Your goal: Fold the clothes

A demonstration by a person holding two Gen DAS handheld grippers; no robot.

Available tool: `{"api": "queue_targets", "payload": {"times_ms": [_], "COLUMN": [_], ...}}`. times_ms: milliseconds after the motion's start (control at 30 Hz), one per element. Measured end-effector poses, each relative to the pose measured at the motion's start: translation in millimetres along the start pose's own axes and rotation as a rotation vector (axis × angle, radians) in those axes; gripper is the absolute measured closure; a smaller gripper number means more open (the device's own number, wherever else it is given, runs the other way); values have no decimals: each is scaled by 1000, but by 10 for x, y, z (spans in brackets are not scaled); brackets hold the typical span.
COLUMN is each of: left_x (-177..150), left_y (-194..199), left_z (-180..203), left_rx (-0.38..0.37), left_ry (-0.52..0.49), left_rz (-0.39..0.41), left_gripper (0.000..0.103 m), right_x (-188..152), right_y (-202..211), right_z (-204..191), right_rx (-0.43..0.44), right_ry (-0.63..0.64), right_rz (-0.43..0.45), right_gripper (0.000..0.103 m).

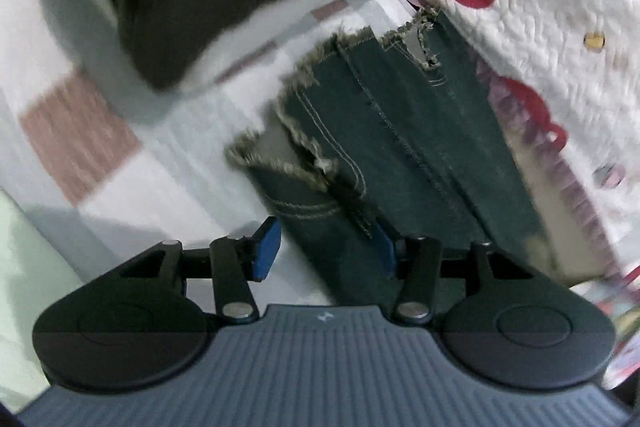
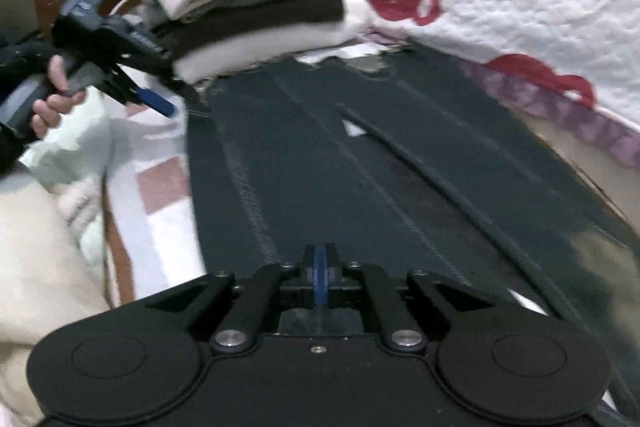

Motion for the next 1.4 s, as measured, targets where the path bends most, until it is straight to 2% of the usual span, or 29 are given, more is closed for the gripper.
{"api": "queue_targets", "payload": {"times_ms": [67, 167, 200, 233, 267, 333, 467, 500, 533, 567, 600, 700, 800, 867, 967, 1100, 1133, 1300, 1400], "left_x": [6, 60, 86, 92, 95, 104, 155, 172, 187, 198, 202, 172, 158, 148, 131, 110, 111, 121, 102], "left_y": [-37, -134, -175, -205, -216, -107, 274, 333, 336, 311, 276, 138, 86, 83, 73, 62, 78, 156, 171], "left_z": [26, 75, 92, 114, 145, 262, 552, 590, 584, 559, 521, 393, 333, 336, 346, 349, 349, 362, 400], "left_rx": [-1, -3, -14, -17, 10, 82, 120, 114, 101, 92, 96, 138, 136, 131, 132, 139, 140, 121, 80], "left_ry": [-14, -25, -28, -46, -75, -144, -280, -291, -281, -265, -248, -211, -194, -198, -207, -208, -207, -205, -213], "left_rz": [14, 40, 48, 53, 51, 81, 226, 246, 244, 231, 216, 161, 136, 135, 129, 124, 126, 145, 143], "left_gripper": [53, 52, 57, 83, 98, 103, 103, 103, 103, 103, 103, 103, 101, 100, 100, 100, 99, 95, 83], "right_x": [78, 193, 219, 242, 264, 299, 376, 391, 398, 386, 369, 307, 282, 309, 340, 391, 418, 518, 573], "right_y": [-66, -134, -161, -187, -214, -251, -286, -302, -324, -364, -407, -560, -691, -745, -774, -734, -717, -641, -628], "right_z": [-132, -312, -364, -414, -465, -535, -679, -713, -743, -768, -793, -849, -848, -800, -734, -646, -602, -404, -215], "right_rx": [31, 77, 83, 87, 91, 111, 129, 126, 124, 118, 111, 77, 6, 15, 48, 43, 38, -57, -103], "right_ry": [49, 103, 128, 155, 181, 210, 268, 283, 297, 319, 342, 406, 454, 434, 395, 356, 330, 281, 222], "right_rz": [2, 14, 12, 9, 5, -14, -37, -40, -41, -48, -57, -88, -90, -88, -87, -79, -74, -47, -42], "right_gripper": [96, 89, 86, 85, 83, 82, 81, 76, 71, 61, 58, 58, 59, 59, 63, 93, 98, 99, 99]}}
Point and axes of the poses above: each gripper's, at about its wrist camera, not at the fingertips, and y roughly against the way its jaws point, z to its right, x to its top, the point moved 5 cm from there along -y, roughly the way its jaws point, and after that the axes turned 5 degrees about -z, right-handed, at the moved point
